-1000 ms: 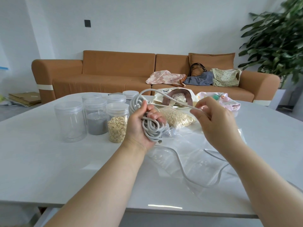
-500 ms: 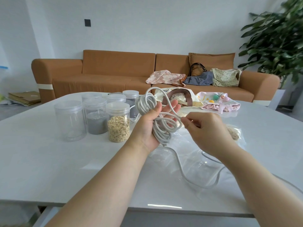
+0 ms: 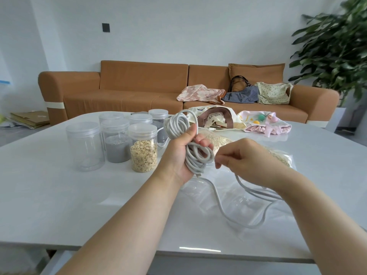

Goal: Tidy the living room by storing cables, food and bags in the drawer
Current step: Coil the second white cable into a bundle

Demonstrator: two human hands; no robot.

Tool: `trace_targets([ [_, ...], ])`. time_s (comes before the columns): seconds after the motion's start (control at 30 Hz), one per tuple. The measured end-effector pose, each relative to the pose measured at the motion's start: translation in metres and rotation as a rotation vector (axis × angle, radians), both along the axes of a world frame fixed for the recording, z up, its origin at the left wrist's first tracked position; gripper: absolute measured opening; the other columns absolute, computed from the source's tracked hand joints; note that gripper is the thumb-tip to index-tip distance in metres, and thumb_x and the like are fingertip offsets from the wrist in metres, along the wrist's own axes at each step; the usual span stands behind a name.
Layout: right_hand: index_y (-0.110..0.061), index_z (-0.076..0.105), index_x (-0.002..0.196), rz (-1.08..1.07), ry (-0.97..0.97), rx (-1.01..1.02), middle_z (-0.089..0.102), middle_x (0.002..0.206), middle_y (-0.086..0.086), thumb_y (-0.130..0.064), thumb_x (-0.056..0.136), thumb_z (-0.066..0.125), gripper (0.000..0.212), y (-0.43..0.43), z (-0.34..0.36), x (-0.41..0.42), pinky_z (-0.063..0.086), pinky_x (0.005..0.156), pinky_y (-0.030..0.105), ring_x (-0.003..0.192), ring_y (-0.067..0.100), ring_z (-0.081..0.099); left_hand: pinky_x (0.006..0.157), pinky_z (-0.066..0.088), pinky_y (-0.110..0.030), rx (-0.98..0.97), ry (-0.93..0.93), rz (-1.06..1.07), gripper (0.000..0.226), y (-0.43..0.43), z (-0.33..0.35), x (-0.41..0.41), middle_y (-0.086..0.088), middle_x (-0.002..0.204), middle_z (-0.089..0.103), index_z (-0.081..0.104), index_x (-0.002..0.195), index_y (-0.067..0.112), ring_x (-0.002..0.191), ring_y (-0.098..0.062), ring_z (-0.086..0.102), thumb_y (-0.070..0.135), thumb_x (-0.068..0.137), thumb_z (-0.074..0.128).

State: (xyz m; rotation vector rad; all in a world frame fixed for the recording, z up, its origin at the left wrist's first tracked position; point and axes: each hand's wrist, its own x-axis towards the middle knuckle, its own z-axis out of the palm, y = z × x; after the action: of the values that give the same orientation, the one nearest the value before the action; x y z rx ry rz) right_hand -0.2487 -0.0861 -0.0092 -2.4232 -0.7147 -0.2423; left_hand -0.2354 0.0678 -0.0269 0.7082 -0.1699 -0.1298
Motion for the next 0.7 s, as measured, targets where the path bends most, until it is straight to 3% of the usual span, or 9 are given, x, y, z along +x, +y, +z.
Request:
trace_targets([
  [0.1, -0.026, 0.063, 0.063, -0.080, -0.041, 0.132, 0.055, 0.051, -0.006, -0.014, 0.093, 0.051, 0.035, -0.006, 0.002, 0.006, 0.044, 0.061, 0.031, 0.053, 0.012, 0.049, 0.055, 0.052, -0.021, 0.003, -0.038, 0.036, 0.031, 0.005, 0.001, 0.002, 0.004, 0.048, 0.044, 0.043, 0.063, 0.012, 0.042, -0.008, 0.046, 0.019, 0.092, 0.052],
  [0.2, -0.031, 0.060, 0.067, -0.183, -0.236, 0.284, 0.063, 0.068, -0.007, -0.018, 0.092, 0.052, 0.030, -0.008, 0.005, 0.009, 0.046, 0.071, 0.035, 0.070, 0.015, 0.058, 0.048, 0.049, -0.022, 0.163, -0.108, 0.062, 0.018, 0.004, -0.002, 0.002, 0.001, 0.046, 0.047, 0.047, 0.066, 0.011, 0.039, -0.011, 0.047, 0.007, 0.079, 0.059],
  [0.4, -0.023, 0.065, 0.068, -0.113, -0.254, 0.601, 0.062, 0.053, -0.007, -0.008, 0.083, 0.068, 0.021, 0.000, 0.014, 0.004, 0.045, 0.056, 0.021, 0.049, 0.004, 0.053, 0.046, 0.042, -0.024, 0.427, -0.180, -0.034, 0.024, -0.011, -0.007, -0.001, -0.002, 0.046, 0.045, 0.049, 0.076, 0.010, 0.039, -0.015, 0.044, -0.012, 0.085, 0.053],
  [0.57, -0.025, 0.063, 0.067, -0.140, -0.316, 0.628, 0.063, 0.054, -0.003, -0.003, 0.077, 0.073, 0.026, 0.004, 0.014, -0.001, 0.048, 0.055, 0.031, 0.049, 0.007, 0.052, 0.047, 0.042, -0.025, 0.552, -0.245, -0.062, 0.022, -0.016, -0.009, -0.005, -0.004, 0.046, 0.043, 0.052, 0.080, 0.007, 0.040, -0.017, 0.044, -0.014, 0.083, 0.056],
  [0.7, -0.028, 0.063, 0.065, -0.209, -0.337, 0.610, 0.062, 0.054, -0.014, -0.006, 0.077, 0.073, 0.027, 0.003, 0.012, 0.002, 0.047, 0.054, 0.021, 0.049, 0.002, 0.053, 0.047, 0.042, -0.024, 0.585, -0.266, -0.079, 0.022, -0.015, -0.009, -0.005, -0.004, 0.045, 0.044, 0.052, 0.081, 0.007, 0.039, -0.017, 0.045, -0.014, 0.083, 0.056],
])
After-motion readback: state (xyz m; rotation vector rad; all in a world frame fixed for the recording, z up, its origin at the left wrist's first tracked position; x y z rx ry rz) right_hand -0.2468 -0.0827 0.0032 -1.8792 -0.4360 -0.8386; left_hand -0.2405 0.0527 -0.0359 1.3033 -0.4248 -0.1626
